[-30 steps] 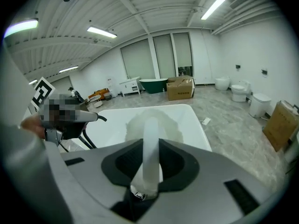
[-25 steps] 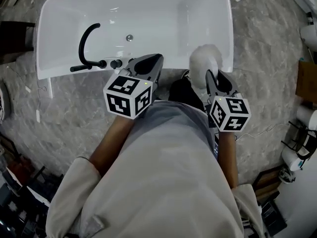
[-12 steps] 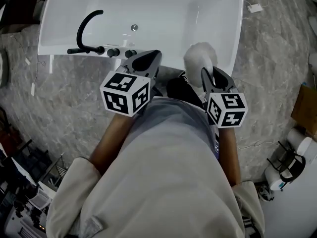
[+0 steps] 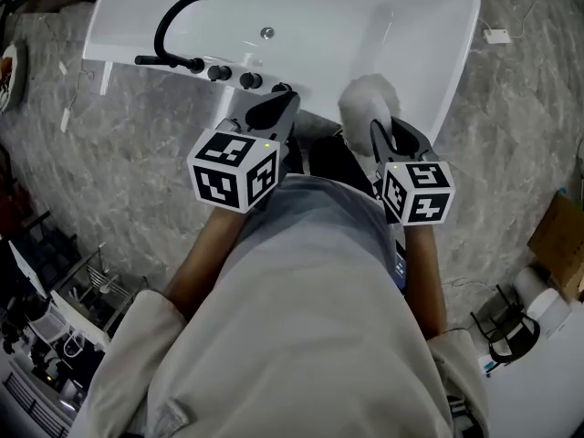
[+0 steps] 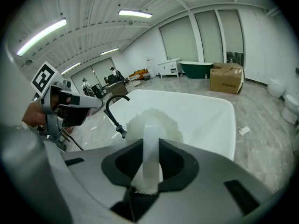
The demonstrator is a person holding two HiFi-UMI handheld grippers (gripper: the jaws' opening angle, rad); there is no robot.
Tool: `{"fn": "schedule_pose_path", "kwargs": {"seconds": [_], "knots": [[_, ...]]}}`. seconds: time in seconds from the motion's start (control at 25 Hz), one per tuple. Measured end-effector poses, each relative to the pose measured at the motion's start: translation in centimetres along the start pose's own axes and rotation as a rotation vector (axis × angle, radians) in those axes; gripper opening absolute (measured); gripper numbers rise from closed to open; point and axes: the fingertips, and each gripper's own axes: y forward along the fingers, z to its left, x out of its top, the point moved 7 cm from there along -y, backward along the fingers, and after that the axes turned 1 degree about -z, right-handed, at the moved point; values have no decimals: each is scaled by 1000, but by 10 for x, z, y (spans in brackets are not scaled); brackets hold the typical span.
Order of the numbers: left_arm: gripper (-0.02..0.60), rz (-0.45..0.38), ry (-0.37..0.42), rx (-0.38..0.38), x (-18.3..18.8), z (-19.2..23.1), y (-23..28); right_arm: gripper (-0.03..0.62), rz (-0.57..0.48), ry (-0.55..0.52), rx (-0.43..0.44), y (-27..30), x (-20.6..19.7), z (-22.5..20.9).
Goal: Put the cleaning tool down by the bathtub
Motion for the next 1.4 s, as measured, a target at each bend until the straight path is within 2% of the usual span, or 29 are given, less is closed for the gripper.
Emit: {"fn": "schedule_pose_path", "kwargs": {"seconds": [0.24, 0.6, 0.92, 1.4], "knots": [[9, -11, -35, 42, -4, 5, -6, 84, 40, -26, 44, 13, -1, 1], [9, -8, -80, 56, -11, 13, -15, 84, 90, -43, 86, 31, -3, 7], [9, 4, -94, 70, -11, 31, -23, 84, 132, -59, 97, 50, -8, 12], [9, 27, -75, 59, -4, 40, -23, 84, 180, -36, 96, 67, -20, 8]]}}
